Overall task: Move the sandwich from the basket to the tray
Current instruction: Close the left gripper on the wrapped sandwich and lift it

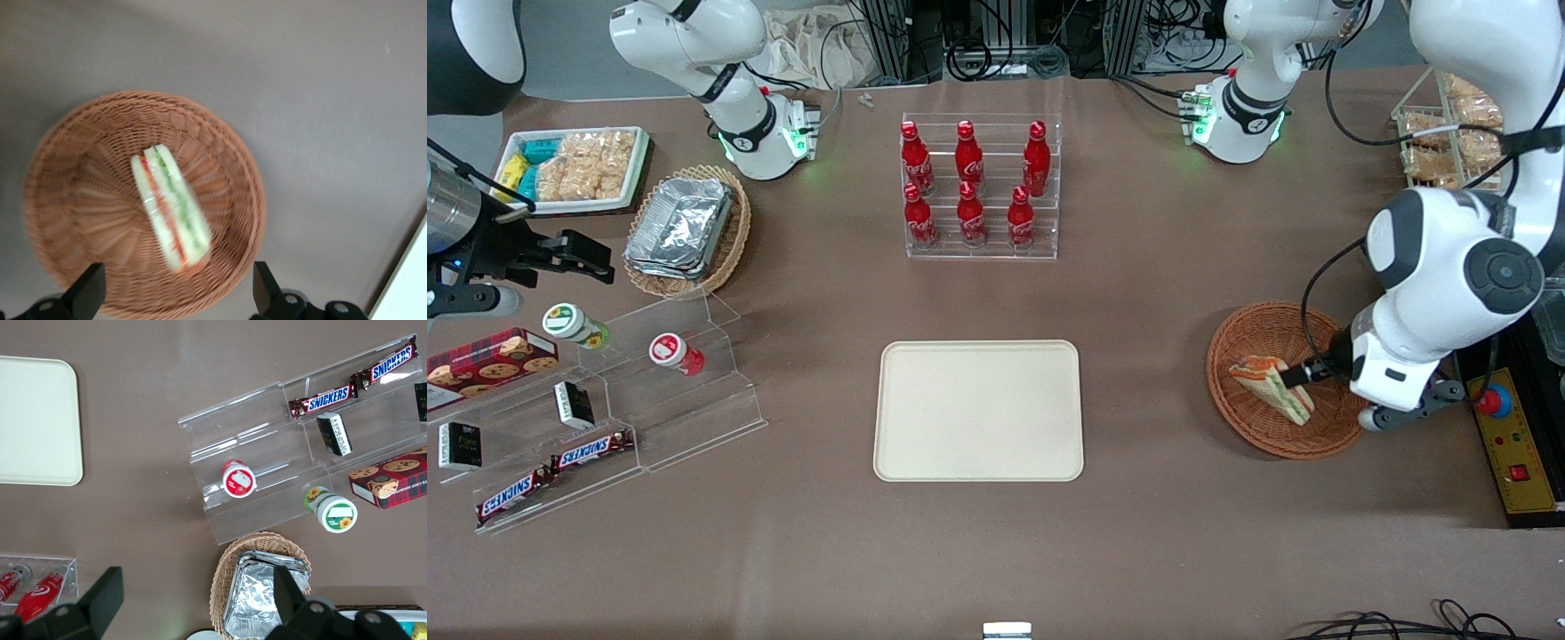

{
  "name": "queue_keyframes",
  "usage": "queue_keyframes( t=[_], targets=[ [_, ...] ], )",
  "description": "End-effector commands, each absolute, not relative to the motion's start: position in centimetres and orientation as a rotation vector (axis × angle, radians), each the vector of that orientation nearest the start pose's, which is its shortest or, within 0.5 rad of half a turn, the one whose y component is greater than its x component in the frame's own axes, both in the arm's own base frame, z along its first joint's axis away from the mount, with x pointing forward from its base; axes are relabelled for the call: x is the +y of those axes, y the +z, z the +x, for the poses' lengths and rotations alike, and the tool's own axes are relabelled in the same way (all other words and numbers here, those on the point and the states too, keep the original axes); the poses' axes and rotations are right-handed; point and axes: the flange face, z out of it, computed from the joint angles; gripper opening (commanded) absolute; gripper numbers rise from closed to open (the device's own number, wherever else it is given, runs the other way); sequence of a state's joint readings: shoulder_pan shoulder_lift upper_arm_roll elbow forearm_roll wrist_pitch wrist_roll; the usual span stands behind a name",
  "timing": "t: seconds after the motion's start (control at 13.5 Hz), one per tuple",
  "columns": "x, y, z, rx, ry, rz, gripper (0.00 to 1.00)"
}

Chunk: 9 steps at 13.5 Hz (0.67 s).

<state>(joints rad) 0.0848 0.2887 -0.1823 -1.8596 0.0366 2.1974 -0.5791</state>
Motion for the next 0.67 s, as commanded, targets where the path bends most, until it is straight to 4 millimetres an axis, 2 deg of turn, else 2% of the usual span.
queue_keyframes(
  t=[0.0, 0.15, 0.3, 0.44, 0.59],
  targets=[
    [-5.4, 33.6, 63.8, -1.090, -0.103, -3.015, 0.99],
    [-5.5, 31.1, 63.7, -1.136, -0.048, -2.986, 0.99],
    [-5.5, 28.5, 62.4, -1.103, 0.004, -2.947, 0.99],
    [-5.3, 26.8, 62.0, -1.113, 0.007, -2.911, 0.99],
    [-5.3, 26.4, 62.2, -1.134, -0.018, -2.904, 0.99]
  ],
)
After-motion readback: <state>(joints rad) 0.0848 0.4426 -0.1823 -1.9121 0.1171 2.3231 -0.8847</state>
